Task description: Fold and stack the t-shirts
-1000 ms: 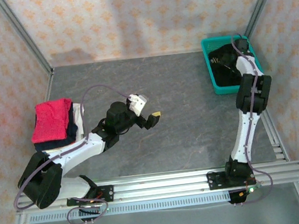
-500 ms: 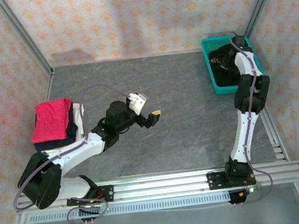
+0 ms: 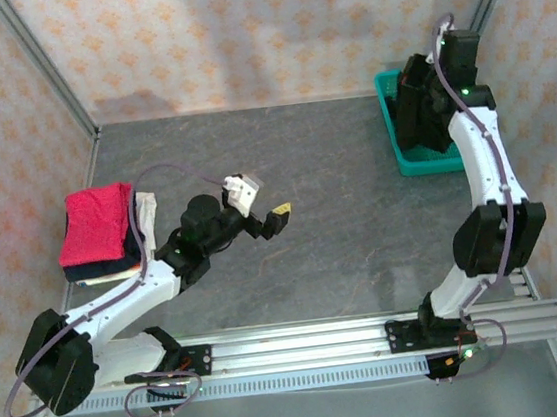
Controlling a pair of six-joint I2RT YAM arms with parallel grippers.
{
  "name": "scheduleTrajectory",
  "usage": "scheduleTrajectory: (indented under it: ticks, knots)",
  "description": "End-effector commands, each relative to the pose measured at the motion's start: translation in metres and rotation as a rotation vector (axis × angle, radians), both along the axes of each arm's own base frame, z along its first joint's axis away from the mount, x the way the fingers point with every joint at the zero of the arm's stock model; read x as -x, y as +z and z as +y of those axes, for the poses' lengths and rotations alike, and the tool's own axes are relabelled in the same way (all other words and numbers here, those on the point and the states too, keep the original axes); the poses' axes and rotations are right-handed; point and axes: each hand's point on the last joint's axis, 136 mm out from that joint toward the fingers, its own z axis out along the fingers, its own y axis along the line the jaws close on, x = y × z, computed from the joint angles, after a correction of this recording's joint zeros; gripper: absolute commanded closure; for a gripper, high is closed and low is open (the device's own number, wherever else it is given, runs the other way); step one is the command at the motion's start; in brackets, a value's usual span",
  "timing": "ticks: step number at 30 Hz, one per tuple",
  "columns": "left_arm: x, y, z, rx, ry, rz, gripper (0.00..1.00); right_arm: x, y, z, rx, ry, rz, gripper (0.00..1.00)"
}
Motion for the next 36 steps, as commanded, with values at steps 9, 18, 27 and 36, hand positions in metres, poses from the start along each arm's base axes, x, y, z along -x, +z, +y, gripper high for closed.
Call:
scheduleTrajectory:
  ticks: [9, 18, 27, 36]
  knots:
    - [0.000, -0.013, 0.011, -0.029, 0.056, 0.009, 0.00, 0.092, 0.145, 0.175, -0.068, 0.588, -0.306, 1.00]
    - [0.000, -0.025, 0.021, -0.066, 0.100, 0.027, 0.00, 0.039, 0.084, 0.189, -0.141, 0.539, -0.112, 1.00]
    - [-0.022, -0.041, 0.061, -0.018, 0.341, 0.127, 0.00, -0.016, -0.073, 0.080, -0.116, 0.019, 0.204, 0.14]
    - [-0.045, -0.083, 0.143, 0.194, 0.809, 0.432, 0.00, 0.018, -0.147, 0.152, 0.076, 0.241, 0.305, 0.13]
